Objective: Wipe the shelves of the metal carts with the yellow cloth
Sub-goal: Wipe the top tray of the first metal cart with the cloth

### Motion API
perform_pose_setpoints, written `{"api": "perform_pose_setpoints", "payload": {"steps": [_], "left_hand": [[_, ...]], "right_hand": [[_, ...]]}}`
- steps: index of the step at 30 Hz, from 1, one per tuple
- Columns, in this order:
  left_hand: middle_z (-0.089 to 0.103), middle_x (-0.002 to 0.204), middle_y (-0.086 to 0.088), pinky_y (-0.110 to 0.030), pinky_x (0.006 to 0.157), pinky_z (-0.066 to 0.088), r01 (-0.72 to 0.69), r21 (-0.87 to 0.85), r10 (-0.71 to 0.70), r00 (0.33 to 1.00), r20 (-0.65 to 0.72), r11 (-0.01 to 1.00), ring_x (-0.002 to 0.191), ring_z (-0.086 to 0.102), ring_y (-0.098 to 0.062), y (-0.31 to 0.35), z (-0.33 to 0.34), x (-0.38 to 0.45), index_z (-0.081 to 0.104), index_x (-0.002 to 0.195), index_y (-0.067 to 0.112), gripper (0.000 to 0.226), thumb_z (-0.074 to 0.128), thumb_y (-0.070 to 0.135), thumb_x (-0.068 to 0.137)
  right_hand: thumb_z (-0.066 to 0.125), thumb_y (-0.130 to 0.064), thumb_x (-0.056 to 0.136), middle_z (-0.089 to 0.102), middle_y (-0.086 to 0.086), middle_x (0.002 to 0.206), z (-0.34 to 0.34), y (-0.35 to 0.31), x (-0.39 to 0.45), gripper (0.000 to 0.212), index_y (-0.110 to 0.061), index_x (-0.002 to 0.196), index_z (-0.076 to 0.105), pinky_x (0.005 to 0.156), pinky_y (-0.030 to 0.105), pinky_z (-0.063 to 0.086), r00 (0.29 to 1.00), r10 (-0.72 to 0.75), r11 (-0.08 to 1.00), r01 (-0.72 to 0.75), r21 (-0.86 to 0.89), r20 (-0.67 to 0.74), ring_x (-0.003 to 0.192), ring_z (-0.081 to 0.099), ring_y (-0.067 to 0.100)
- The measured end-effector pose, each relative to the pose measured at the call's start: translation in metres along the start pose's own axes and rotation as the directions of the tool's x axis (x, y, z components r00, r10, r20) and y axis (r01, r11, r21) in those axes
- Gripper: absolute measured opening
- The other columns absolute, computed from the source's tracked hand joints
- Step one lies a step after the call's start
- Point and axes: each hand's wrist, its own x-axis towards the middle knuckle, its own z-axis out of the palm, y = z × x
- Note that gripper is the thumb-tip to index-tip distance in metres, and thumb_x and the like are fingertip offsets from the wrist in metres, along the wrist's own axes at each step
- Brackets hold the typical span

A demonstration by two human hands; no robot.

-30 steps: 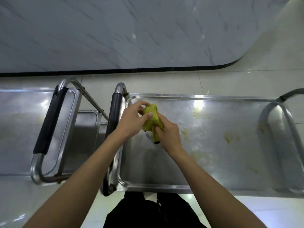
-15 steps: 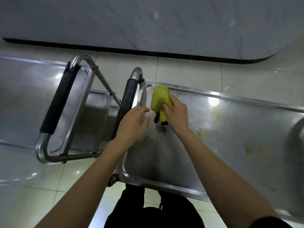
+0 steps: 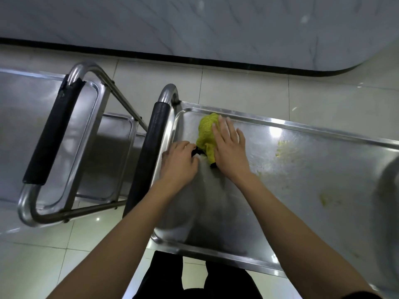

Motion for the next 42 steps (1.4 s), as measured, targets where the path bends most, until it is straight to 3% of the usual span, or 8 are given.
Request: {"api": "perform_pose_setpoints", "payload": {"steps": [3,8,15,19,23,27,32,42], "left_hand": [[0.037,0.152,-0.003,-0.056,0.115,0.028,0.061,0.112,-0.066,0.997,0.048,0.992,0.146,0.022,-0.025,-0.002,0.007,0.008,0.054,0.135,0.020,0.040,0.050,0.033,0.097],[0.017,0.163,-0.007,-0.061,0.119,0.017,0.135,0.155,-0.156,0.979,0.133,0.979,0.153,0.001,-0.030,-0.013,0.018,0.011,0.047,0.138,0.022,0.041,0.046,0.031,0.098],[0.026,0.162,-0.003,-0.050,0.120,0.024,0.159,0.121,-0.164,0.986,0.038,0.980,0.152,0.013,-0.024,-0.019,0.024,0.011,0.040,0.147,0.022,0.051,0.047,0.028,0.097],[0.037,0.156,-0.005,-0.045,0.115,0.029,0.184,0.015,-0.183,0.982,-0.037,0.983,0.149,0.023,-0.023,-0.020,0.024,0.009,0.032,0.150,0.015,0.065,0.055,0.022,0.091],[0.038,0.156,-0.007,-0.044,0.116,0.028,0.214,-0.045,-0.216,0.975,-0.048,0.976,0.150,0.024,-0.024,-0.019,0.027,0.008,0.031,0.148,0.015,0.060,0.053,0.021,0.092],[0.025,0.164,-0.002,-0.043,0.122,0.015,0.183,0.031,-0.182,0.983,-0.030,0.983,0.154,0.009,-0.017,-0.026,0.034,0.004,0.032,0.151,0.014,0.055,0.043,0.021,0.098],[0.016,0.166,-0.006,-0.051,0.121,0.016,0.142,0.150,-0.147,0.989,0.021,0.978,0.155,0.002,-0.022,-0.027,0.037,0.003,0.029,0.154,0.015,0.058,0.041,0.030,0.099],[0.027,0.162,-0.008,-0.055,0.118,0.022,0.142,0.241,-0.150,0.989,0.015,0.960,0.153,0.011,-0.026,-0.026,0.036,0.009,0.050,0.139,0.020,0.045,0.044,0.037,0.097]], "right_hand": [[0.044,-0.014,0.096,-0.002,0.006,0.166,0.004,0.013,0.011,0.071,-0.012,0.158,0.008,0.123,0.049,0.010,0.982,-0.173,0.984,0.176,-0.040,0.074,0.153,-0.005,0.028],[0.038,-0.020,0.103,-0.008,0.007,0.165,0.023,0.018,0.020,0.067,-0.009,0.157,0.000,0.123,0.041,0.009,0.947,-0.237,0.972,0.232,0.046,0.217,0.153,-0.008,0.026],[0.034,-0.026,0.106,-0.004,0.012,0.165,0.037,-0.009,0.044,0.062,-0.011,0.158,0.003,0.123,0.045,0.010,0.983,-0.112,0.991,0.098,0.096,0.145,0.153,-0.005,0.030],[0.044,-0.023,0.102,0.009,0.009,0.165,0.038,-0.019,0.067,0.060,-0.021,0.157,0.019,0.123,0.047,0.014,0.993,-0.065,0.990,0.051,0.135,0.100,0.152,0.003,0.031],[0.047,-0.026,0.101,0.017,0.004,0.164,0.043,-0.026,0.080,0.055,-0.023,0.154,0.031,0.122,0.048,0.015,0.994,-0.067,0.986,0.052,0.156,0.090,0.152,0.005,0.030],[0.041,-0.035,0.104,0.019,0.000,0.164,0.047,-0.038,0.097,0.053,-0.023,0.155,0.029,0.123,0.047,0.009,0.992,-0.083,0.978,0.063,0.197,0.094,0.153,0.002,0.027],[0.041,-0.033,0.104,0.025,0.002,0.162,0.051,-0.036,0.093,0.051,-0.021,0.153,0.034,0.123,0.046,0.012,0.994,-0.090,0.976,0.077,0.204,0.054,0.153,0.007,0.027],[0.047,-0.028,0.101,0.032,0.003,0.159,0.043,-0.003,0.058,0.048,-0.017,0.148,0.042,0.120,0.044,0.022,1.000,0.027,0.971,-0.025,0.237,-0.008,0.151,0.015,0.028]]}}
